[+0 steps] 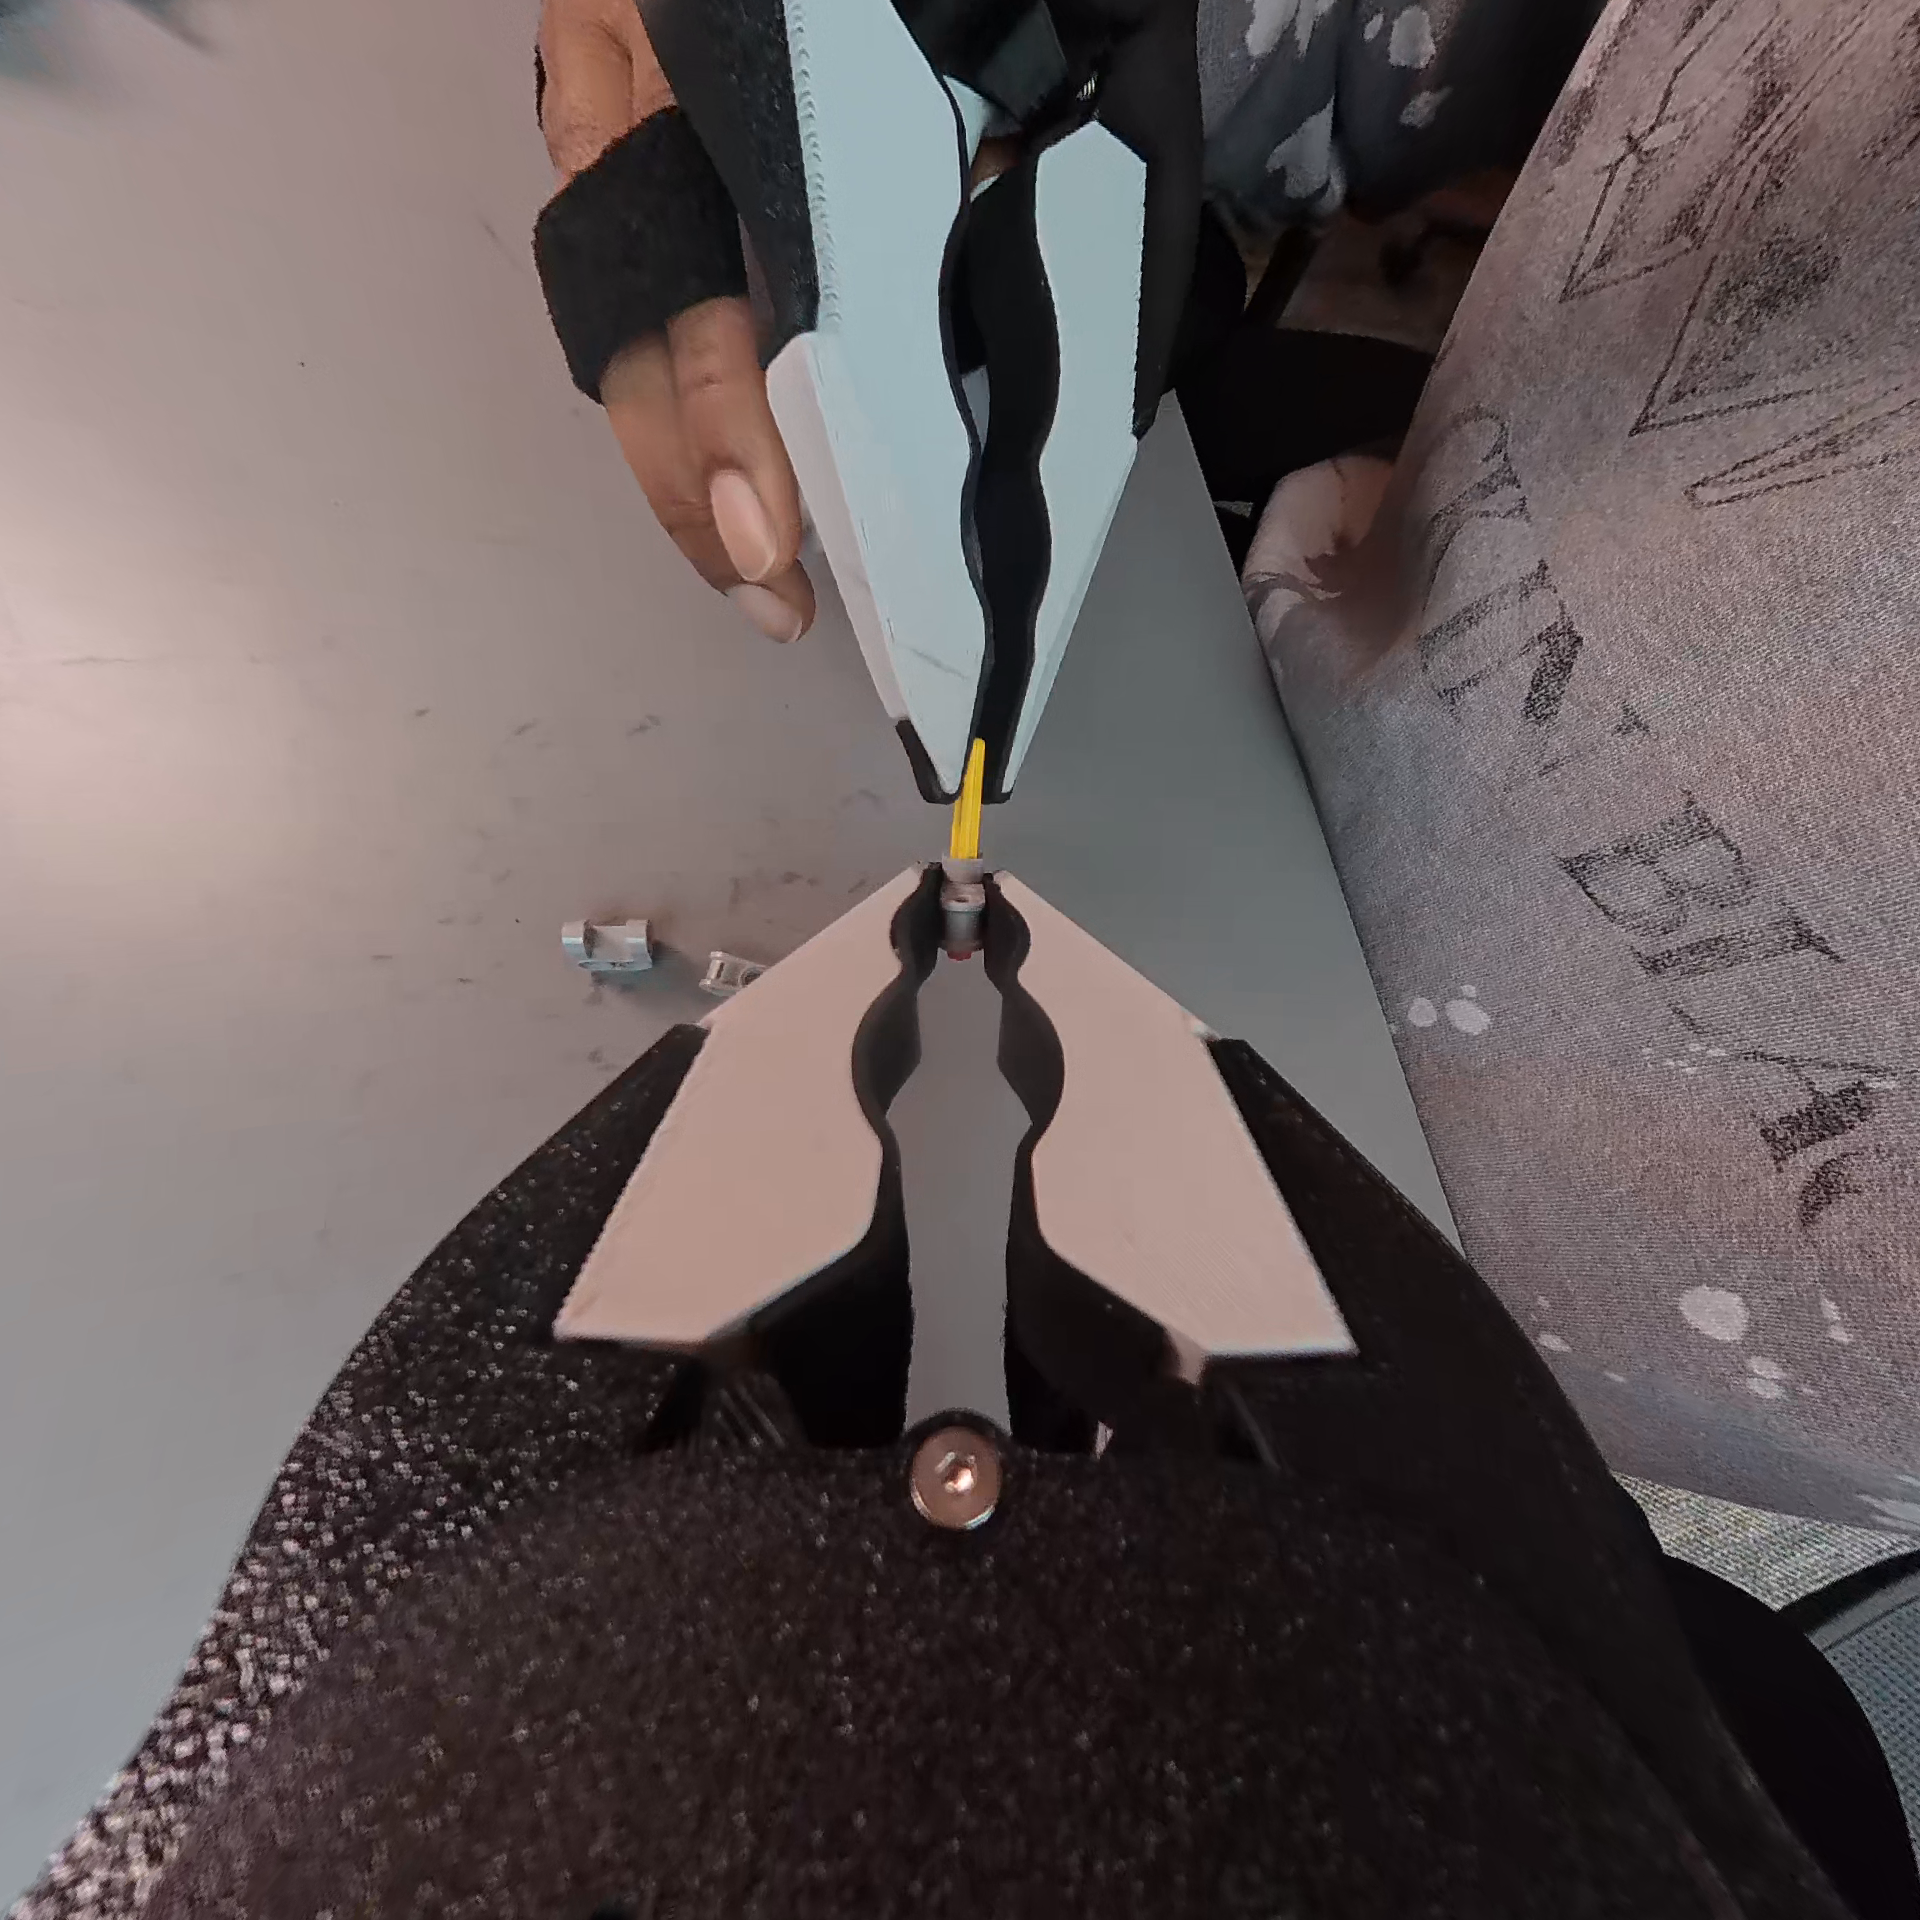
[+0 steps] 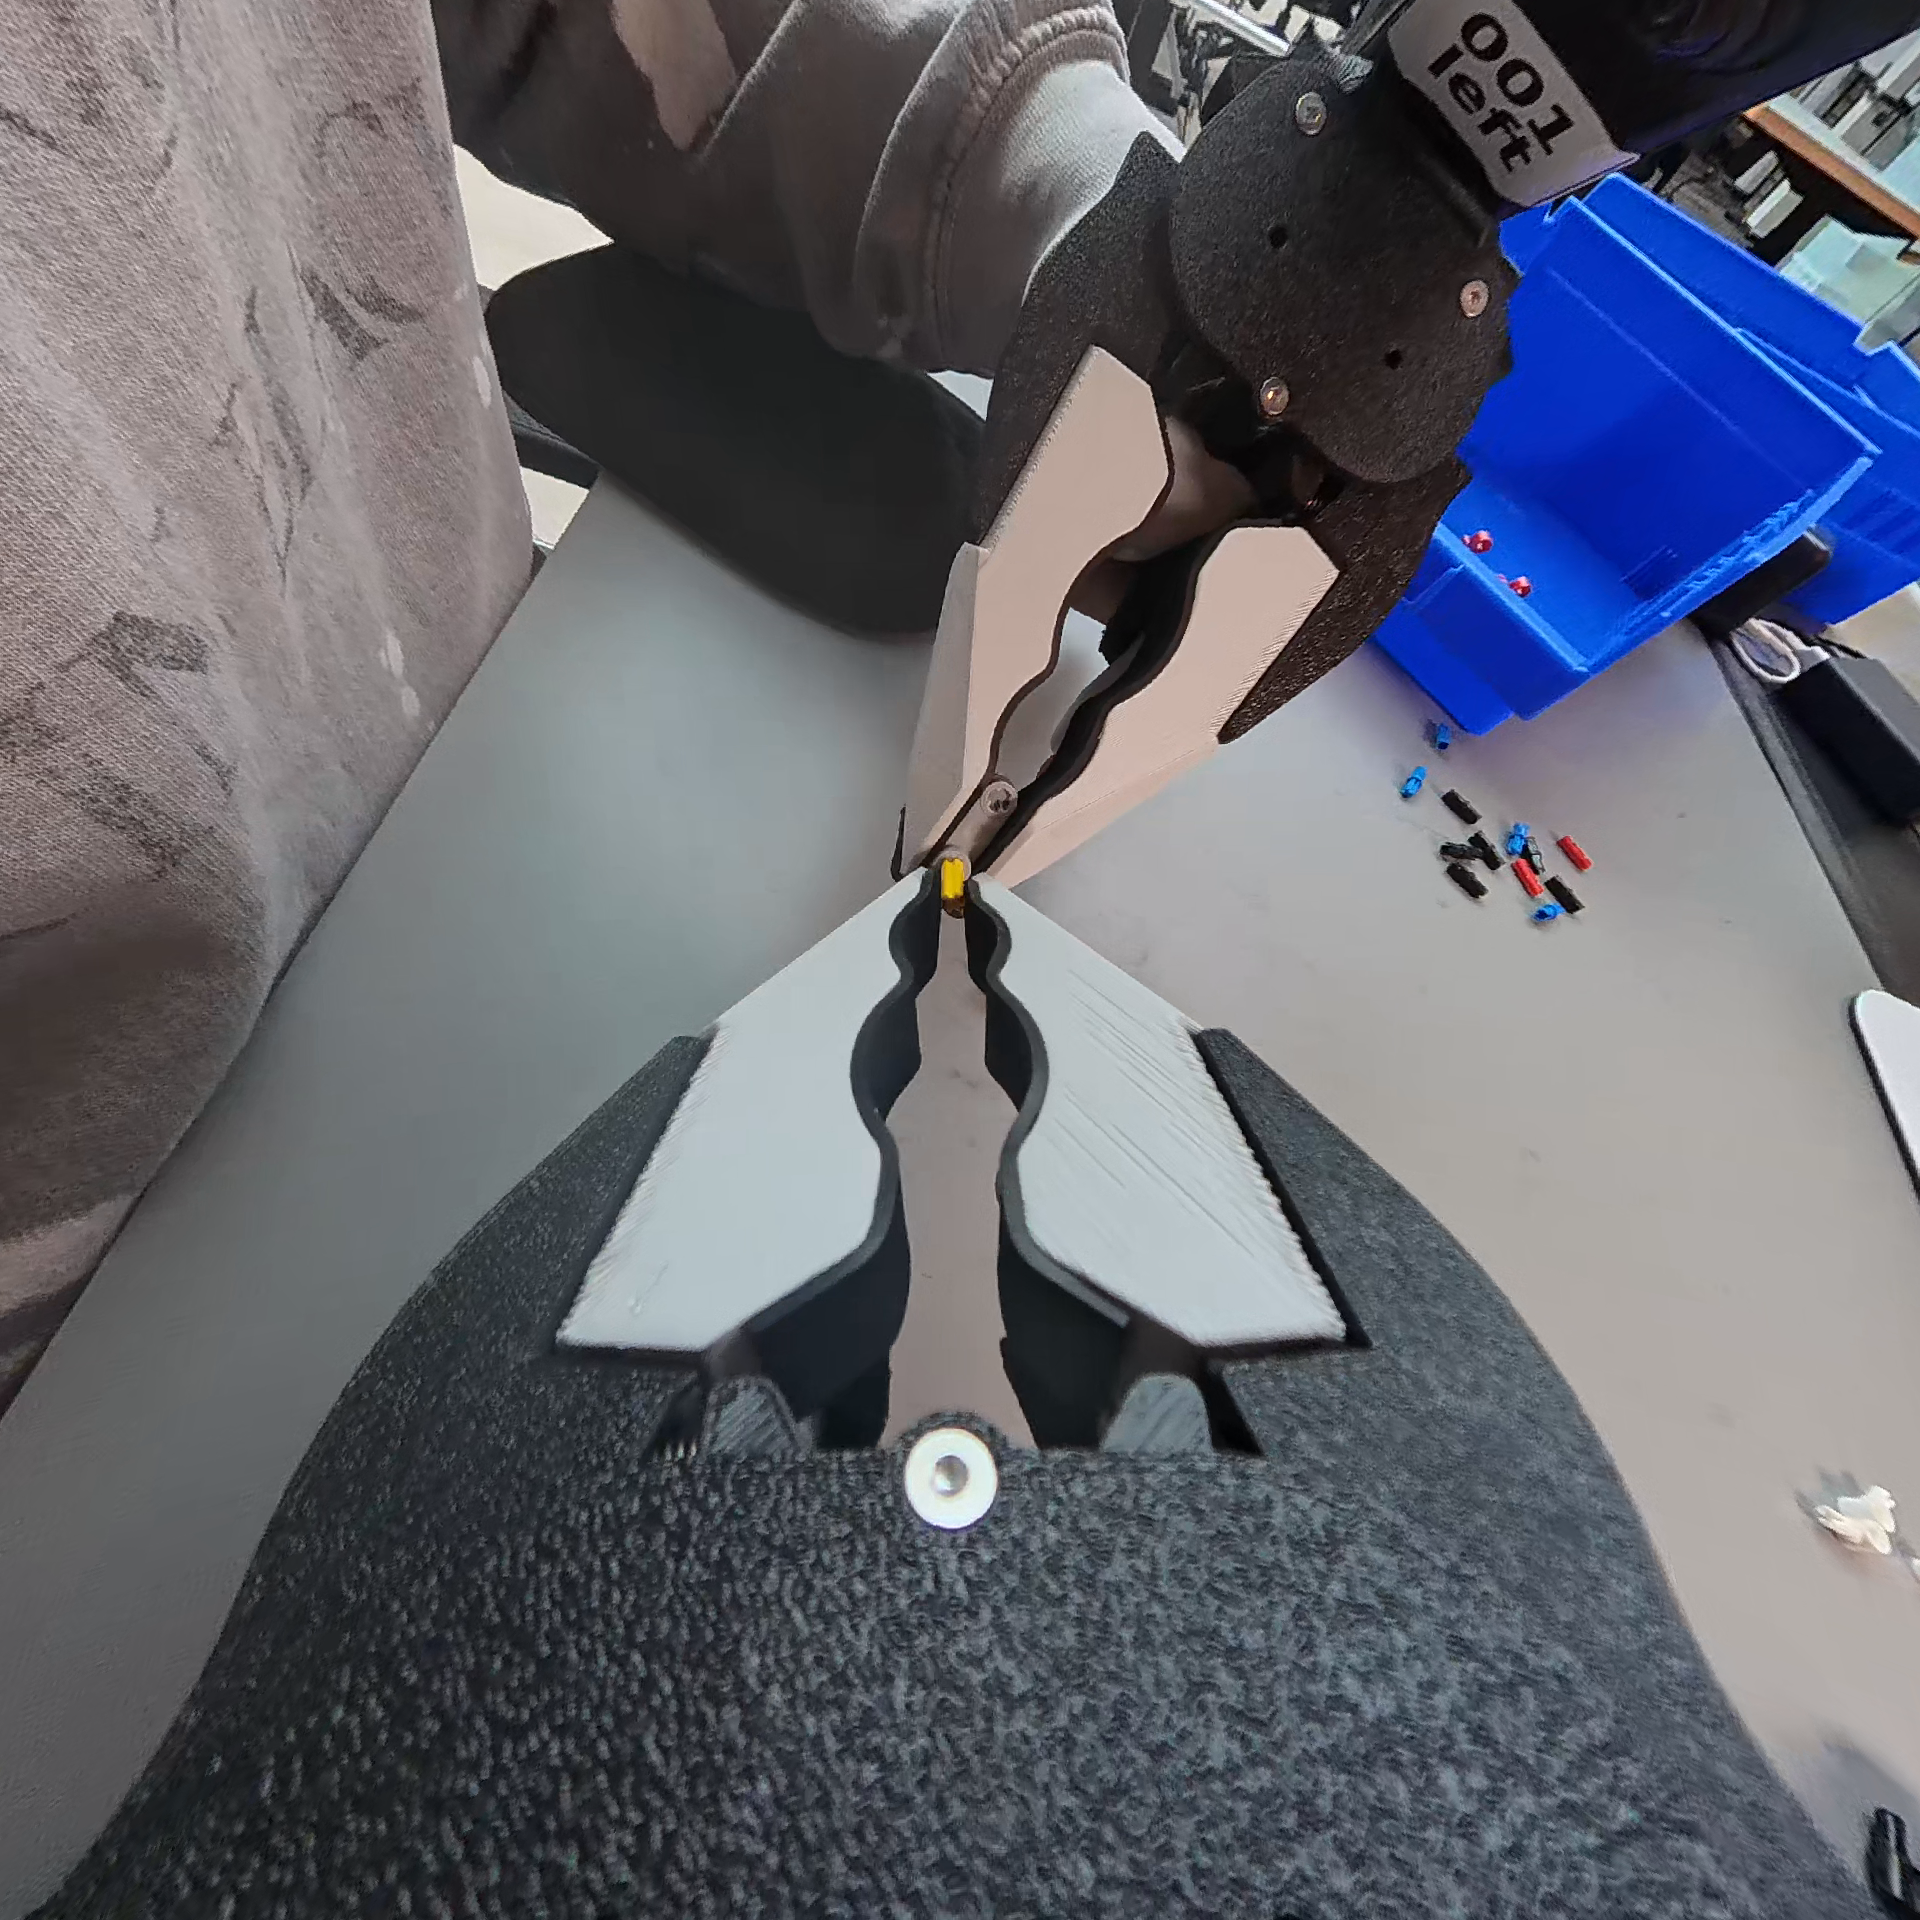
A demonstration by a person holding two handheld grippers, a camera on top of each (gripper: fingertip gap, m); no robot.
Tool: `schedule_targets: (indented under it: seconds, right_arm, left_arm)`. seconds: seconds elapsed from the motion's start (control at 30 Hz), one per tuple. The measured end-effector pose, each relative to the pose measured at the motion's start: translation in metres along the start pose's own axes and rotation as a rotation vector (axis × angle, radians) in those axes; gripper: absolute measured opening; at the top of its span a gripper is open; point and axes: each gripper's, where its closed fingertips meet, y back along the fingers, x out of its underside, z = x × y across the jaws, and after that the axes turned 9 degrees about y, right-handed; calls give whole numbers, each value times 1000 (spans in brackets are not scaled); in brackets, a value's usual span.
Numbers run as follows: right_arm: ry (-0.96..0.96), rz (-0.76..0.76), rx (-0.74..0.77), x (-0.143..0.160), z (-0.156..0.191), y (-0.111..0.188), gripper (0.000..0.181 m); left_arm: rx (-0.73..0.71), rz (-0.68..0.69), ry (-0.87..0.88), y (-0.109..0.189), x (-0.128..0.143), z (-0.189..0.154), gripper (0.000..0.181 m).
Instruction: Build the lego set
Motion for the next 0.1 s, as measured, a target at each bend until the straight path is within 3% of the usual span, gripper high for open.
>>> schedule_targets:
  seconds: [0.1]
  right_arm:
    - [-5, 23, -18, 1, 2, -1, 1]
  left_arm:
    - [-8, 4, -11, -2, 2, 0, 5]
